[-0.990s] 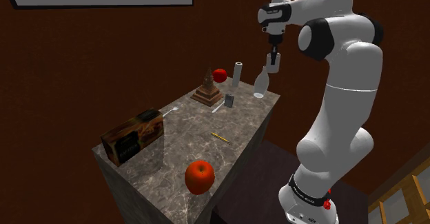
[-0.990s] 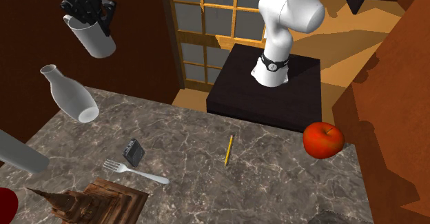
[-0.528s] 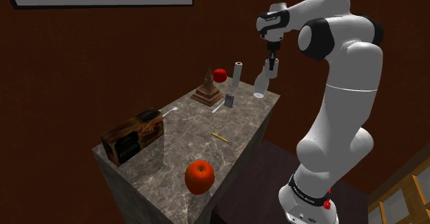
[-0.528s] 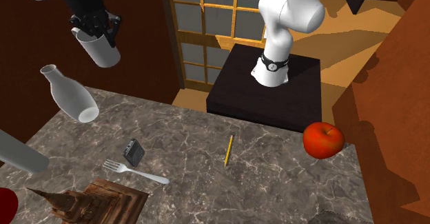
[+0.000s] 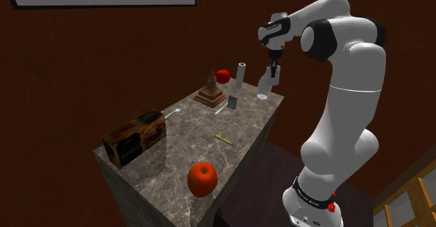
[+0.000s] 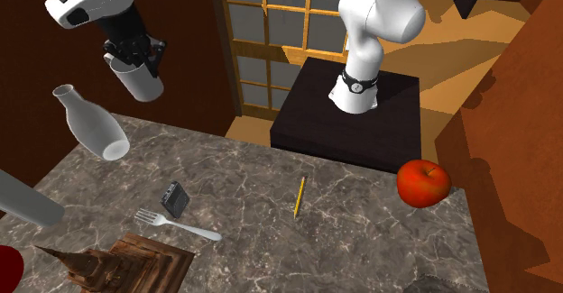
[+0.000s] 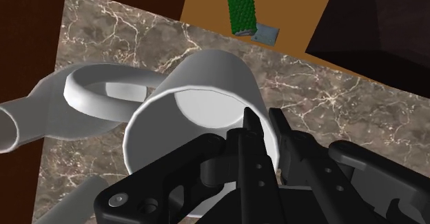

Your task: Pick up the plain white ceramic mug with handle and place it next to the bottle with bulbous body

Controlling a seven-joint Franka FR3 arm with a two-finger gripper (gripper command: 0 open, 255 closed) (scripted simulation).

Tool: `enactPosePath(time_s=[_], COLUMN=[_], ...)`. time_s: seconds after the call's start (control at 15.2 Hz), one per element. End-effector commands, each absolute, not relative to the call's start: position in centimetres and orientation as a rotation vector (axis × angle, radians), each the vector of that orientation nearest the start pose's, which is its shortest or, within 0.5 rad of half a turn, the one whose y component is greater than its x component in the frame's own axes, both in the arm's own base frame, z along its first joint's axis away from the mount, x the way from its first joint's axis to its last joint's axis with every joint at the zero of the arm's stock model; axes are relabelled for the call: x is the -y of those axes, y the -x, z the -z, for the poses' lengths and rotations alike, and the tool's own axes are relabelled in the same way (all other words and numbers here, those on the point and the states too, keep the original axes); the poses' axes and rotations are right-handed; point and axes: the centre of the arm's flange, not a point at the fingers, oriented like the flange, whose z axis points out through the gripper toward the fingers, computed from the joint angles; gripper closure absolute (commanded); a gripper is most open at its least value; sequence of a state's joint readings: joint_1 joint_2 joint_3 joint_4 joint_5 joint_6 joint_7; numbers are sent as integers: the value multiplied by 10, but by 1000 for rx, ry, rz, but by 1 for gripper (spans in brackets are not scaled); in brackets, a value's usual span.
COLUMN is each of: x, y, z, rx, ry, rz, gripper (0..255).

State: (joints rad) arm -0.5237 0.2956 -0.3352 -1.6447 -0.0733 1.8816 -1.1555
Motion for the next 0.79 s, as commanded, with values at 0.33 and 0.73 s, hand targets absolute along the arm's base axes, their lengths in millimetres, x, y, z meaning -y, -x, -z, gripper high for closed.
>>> enactPosePath(time_s=[0.33, 0.73], x=[475, 475], y=[-427, -427], z=[-411, -379], rx=[526, 526], ry=[3140, 3140], rz=[-260, -260], gripper=[255, 255])
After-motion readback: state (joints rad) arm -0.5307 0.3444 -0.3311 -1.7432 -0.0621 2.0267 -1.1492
